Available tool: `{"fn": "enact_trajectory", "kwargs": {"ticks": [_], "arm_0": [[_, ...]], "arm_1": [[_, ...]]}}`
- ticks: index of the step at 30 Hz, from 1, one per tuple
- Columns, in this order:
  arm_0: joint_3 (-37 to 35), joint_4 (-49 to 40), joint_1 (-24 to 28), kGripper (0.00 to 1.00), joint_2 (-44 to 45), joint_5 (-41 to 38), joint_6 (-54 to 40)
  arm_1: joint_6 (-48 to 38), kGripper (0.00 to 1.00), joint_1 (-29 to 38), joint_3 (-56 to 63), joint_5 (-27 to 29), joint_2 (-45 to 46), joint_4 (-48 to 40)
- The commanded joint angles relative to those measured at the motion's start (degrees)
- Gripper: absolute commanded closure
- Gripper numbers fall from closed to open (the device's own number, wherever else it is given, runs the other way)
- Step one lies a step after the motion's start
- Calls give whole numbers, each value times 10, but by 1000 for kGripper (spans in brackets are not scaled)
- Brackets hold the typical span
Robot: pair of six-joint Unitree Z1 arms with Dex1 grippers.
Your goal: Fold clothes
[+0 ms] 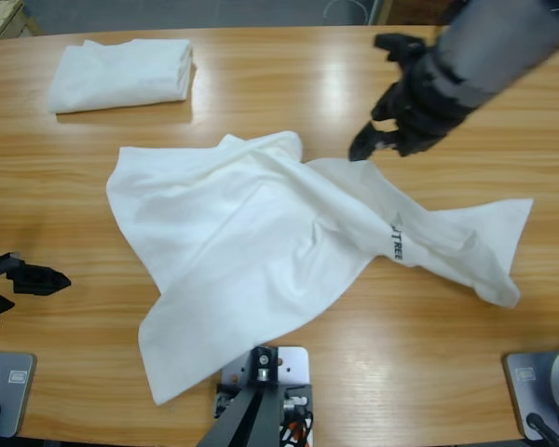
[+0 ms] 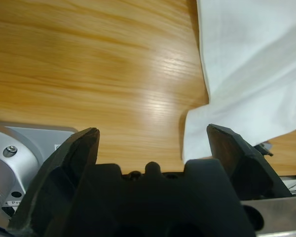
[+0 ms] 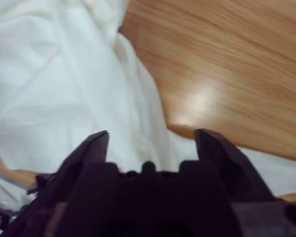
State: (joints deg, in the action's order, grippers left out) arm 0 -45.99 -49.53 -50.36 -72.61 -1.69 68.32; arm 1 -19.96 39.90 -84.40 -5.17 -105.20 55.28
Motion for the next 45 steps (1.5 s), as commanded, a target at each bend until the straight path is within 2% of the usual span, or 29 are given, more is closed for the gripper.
{"fn": "enact_trajectory", "kwargs": {"ticks": [1, 2, 3, 4, 5, 6, 8, 11, 12, 13, 18, 21, 24, 25, 26, 28, 29, 32, 38, 42, 45], "arm_0": [[26, 21, -5, 153, 10, 6, 20], [25, 24, -5, 152, 6, 5, 20], [25, 28, -5, 151, 5, 5, 20], [26, 31, -5, 151, 4, 5, 20], [27, 36, -5, 151, 1, 6, 20], [28, 42, -5, 152, -3, 6, 19], [25, 57, -6, 156, -14, 5, 18], [22, 95, -26, 162, -44, -4, 19], [21, 114, -38, 169, -58, -9, 19], [17, 133, -53, 173, -74, -13, 19], [-37, 141, -137, 189, -118, -15, 28], [-39, 141, -177, 263, -126, -15, 49], [-35, 142, -215, 277, -155, -9, 56], [-36, 142, -221, 349, -169, -5, 56], [-37, 145, -225, 496, -184, 0, 56], [-43, 147, -226, 971, -207, 11, 48], [-48, 148, -226, 1000, -215, 15, 40], [-68, 147, -235, 1000, -237, 14, 16], [-91, 147, -291, 1000, -304, 11, 21], [-87, 147, -327, 1000, -350, 11, 33], [-80, 147, -332, 1000, -370, 17, 50]], "arm_1": [[45, 3, -52, -6, -15, -77, -9], [48, 25, -57, -5, -19, -80, -9], [55, 175, -59, -5, -28, -81, -9], [60, 393, -60, -5, -39, -82, -9], [62, 554, -60, -5, -52, -82, -11], [63, 666, -60, -5, -64, -81, -13], [63, 776, -60, -6, -77, -79, -15], [63, 825, -60, -3, -84, -78, -15], [64, 944, -60, -3, -84, -78, -17], [70, 1000, -60, -1, -85, -77, -18], [83, 1000, -60, 14, -96, -71, -19], [83, 1000, -60, 16, -100, -73, -22], [85, 1000, -60, 22, -104, -71, -26], [86, 1000, -60, 26, -104, -69, -29], [88, 1000, -60, 30, -106, -68, -30], [101, 1000, -60, 33, -111, -68, -30], [107, 1000, -60, 34, -113, -68, -28], [120, 1000, -65, 35, -121, -71, -26], [128, 1000, -68, 38, -134, -84, -25], [128, 1000, -68, 37, -135, -84, -25], [130, 1000, -68, 40, -136, -83, -25]]}}
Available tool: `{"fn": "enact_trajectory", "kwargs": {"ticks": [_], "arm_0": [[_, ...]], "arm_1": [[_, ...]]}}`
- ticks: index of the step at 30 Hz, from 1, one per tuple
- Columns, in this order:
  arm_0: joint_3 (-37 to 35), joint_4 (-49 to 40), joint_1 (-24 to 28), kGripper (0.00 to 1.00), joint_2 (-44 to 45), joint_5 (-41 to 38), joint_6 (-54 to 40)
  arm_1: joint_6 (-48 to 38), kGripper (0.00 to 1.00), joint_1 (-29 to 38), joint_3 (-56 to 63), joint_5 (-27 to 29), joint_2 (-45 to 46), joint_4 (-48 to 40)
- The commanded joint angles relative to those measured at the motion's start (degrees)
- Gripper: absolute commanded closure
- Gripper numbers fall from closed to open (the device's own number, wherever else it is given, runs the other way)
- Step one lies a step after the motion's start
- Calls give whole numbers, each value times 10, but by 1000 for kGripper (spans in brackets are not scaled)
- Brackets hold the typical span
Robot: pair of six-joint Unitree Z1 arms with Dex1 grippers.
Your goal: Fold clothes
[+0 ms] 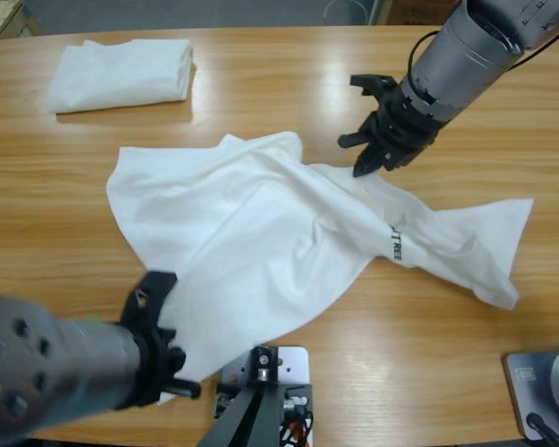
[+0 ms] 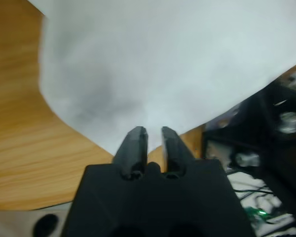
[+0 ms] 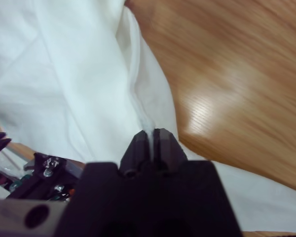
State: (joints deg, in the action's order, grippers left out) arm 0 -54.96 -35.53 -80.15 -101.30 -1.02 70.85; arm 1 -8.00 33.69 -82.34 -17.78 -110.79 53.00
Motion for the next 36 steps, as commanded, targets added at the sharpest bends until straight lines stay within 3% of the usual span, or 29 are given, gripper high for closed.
{"fn": "enact_trajectory", "kwargs": {"ticks": [1, 10, 25, 36], "arm_0": [[10, 7, -34, 1000, -86, 13, 27], [15, 8, -59, 1000, -105, 13, 49], [50, 7, -80, 1000, -81, 1, 92], [67, 7, -80, 1000, -74, 1, 111]], "arm_1": [[11, 1000, -6, 22, -9, -26, -2], [16, 1000, -29, 20, -10, -23, -2], [54, 1000, -298, -194, -60, -107, 72], [57, 1000, -373, -241, -55, -127, 92]]}}
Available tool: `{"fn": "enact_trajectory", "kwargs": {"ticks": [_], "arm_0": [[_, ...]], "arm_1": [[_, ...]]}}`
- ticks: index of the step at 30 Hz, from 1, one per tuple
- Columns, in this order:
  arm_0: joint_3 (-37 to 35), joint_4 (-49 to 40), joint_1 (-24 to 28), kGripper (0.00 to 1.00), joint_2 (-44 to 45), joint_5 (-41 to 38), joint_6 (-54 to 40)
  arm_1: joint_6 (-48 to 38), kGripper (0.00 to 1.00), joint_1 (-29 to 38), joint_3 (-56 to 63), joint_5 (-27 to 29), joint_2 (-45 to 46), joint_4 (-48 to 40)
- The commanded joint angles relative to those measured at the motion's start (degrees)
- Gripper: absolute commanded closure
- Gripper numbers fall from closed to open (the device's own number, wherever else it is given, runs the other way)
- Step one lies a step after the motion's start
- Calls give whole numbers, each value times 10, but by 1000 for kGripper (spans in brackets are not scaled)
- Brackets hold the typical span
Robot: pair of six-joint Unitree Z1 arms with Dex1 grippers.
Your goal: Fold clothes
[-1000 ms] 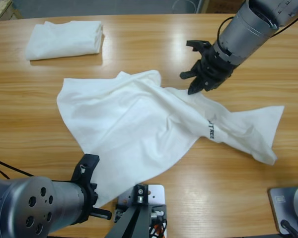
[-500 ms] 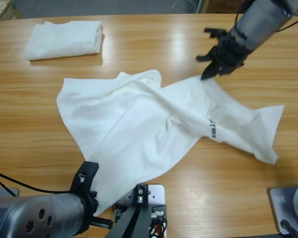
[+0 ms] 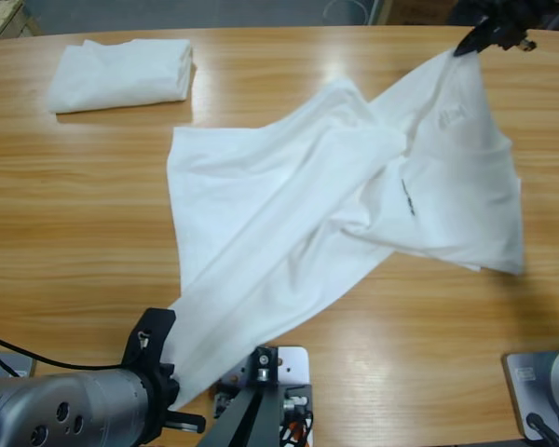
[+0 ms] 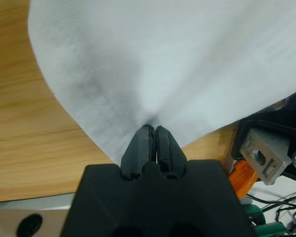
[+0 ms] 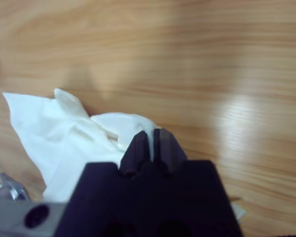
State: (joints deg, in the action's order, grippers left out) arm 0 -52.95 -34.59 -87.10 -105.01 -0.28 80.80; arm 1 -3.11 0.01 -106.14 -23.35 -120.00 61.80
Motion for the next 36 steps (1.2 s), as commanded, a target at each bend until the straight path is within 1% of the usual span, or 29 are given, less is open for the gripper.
{"fn": "enact_trajectory", "kwargs": {"ticks": [1, 8, 14, 17, 20, 23, 25, 26, 27, 28, 29, 31, 33, 36], "arm_0": [[47, -2, -11, 1000, -37, -7, 12], [53, -2, -11, 1000, -33, -8, 21], [55, -2, -11, 1000, -32, -7, 25], [55, -2, -11, 1000, -31, -7, 26], [56, -2, -11, 1000, -30, -7, 28], [56, -2, -11, 1000, -30, -7, 29], [56, -2, -11, 1000, -30, -7, 31], [57, -2, -11, 1000, -29, -7, 31], [56, -2, -11, 1000, -29, -7, 31], [56, -2, -11, 1000, -29, -6, 31], [56, -2, -11, 1000, -29, -6, 32], [57, -2, -11, 1000, -28, -5, 32], [58, -2, -11, 1000, -22, -3, 37], [56, -8, -1, 1000, 25, 19, 51]], "arm_1": [[9, 1000, -39, -3, 5, -36, 4], [10, 1000, -61, -2, 25, 2, -11], [-14, 1000, -64, 27, 102, 42, -26], [-35, 1000, -64, 79, 152, 96, -79], [-52, 1000, -64, 125, 186, 143, -119], [-78, 1000, -64, 170, 226, 169, -145], [-93, 1000, -64, 189, 232, 168, -155], [-109, 892, -64, 195, 245, 165, -153], [-130, 225, -64, 201, 254, 161, -151], [-133, 24, -62, 203, 253, 161, -149], [-134, 0, -55, 205, 258, 164, -148], [-135, 0, -36, 206, 298, 178, -141], [-135, 0, -17, 206, 326, 202, -137], [-133, 0, 25, 208, 351, 240, -130]]}}
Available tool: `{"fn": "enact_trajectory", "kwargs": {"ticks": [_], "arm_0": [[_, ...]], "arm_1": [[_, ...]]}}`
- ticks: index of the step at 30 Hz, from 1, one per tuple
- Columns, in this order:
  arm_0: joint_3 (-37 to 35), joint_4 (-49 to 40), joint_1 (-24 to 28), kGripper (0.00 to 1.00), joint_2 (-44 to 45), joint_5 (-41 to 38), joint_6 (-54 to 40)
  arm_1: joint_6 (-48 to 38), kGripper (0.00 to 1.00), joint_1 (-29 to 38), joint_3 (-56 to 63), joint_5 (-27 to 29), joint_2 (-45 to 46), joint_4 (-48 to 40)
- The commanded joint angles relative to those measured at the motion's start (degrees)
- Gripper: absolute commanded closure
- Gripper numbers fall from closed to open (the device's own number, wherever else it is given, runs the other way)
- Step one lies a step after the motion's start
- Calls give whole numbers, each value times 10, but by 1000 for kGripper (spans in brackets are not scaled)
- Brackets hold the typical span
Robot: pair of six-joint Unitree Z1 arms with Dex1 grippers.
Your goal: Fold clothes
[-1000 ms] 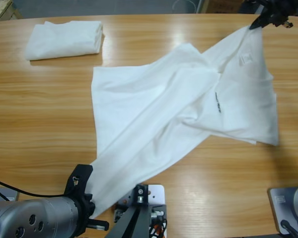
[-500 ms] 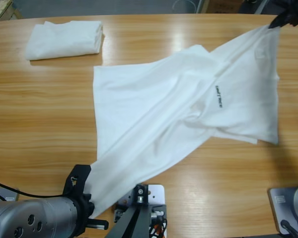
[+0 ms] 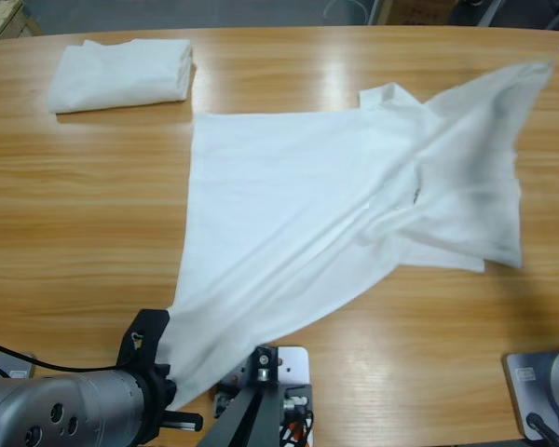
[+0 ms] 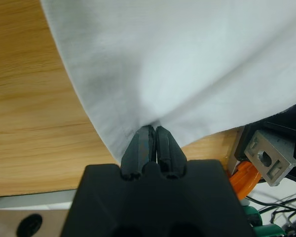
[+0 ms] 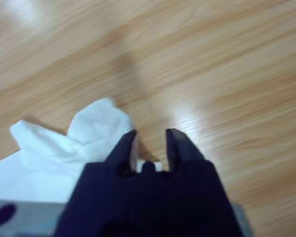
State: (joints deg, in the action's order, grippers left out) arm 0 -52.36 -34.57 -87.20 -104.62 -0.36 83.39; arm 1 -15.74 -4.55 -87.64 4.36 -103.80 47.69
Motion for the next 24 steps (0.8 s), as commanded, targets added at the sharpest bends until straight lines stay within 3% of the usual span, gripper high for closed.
{"fn": "enact_trajectory", "kwargs": {"ticks": [1, 2, 3, 4, 6, 10, 14, 15, 18, 24], "arm_0": [[49, -8, 13, 1000, 49, 32, 26], [46, -8, 26, 926, 79, 46, 24], [43, -11, 42, 524, 109, 56, 21], [40, -13, 64, 350, 141, 67, 14], [31, -13, 124, 263, 198, 75, -30], [0, -7, 267, 254, 227, 72, -121], [-29, 81, 368, 362, 149, 40, -223], [-48, 93, 380, 333, 119, 27, -230], [-135, 99, 387, 76, 19, -27, -275], [-224, 68, 405, 4, -101, -43, -304]], "arm_1": [[-5, 0, 87, 28, 75, 88, 13], [-5, 0, 102, 34, 74, 98, 13], [-4, 0, 115, 42, 71, 106, 16], [-4, 0, 128, 51, 66, 113, 18], [-5, 0, 152, 72, 48, 127, 26], [-50, 0, 230, 135, -19, 149, 53], [-106, 12, 322, 216, -38, 174, 25], [-112, 13, 330, 228, -39, 179, 19], [-115, 18, 333, 248, -42, 189, 10], [-115, 1, 333, 265, -45, 192, -3]]}}
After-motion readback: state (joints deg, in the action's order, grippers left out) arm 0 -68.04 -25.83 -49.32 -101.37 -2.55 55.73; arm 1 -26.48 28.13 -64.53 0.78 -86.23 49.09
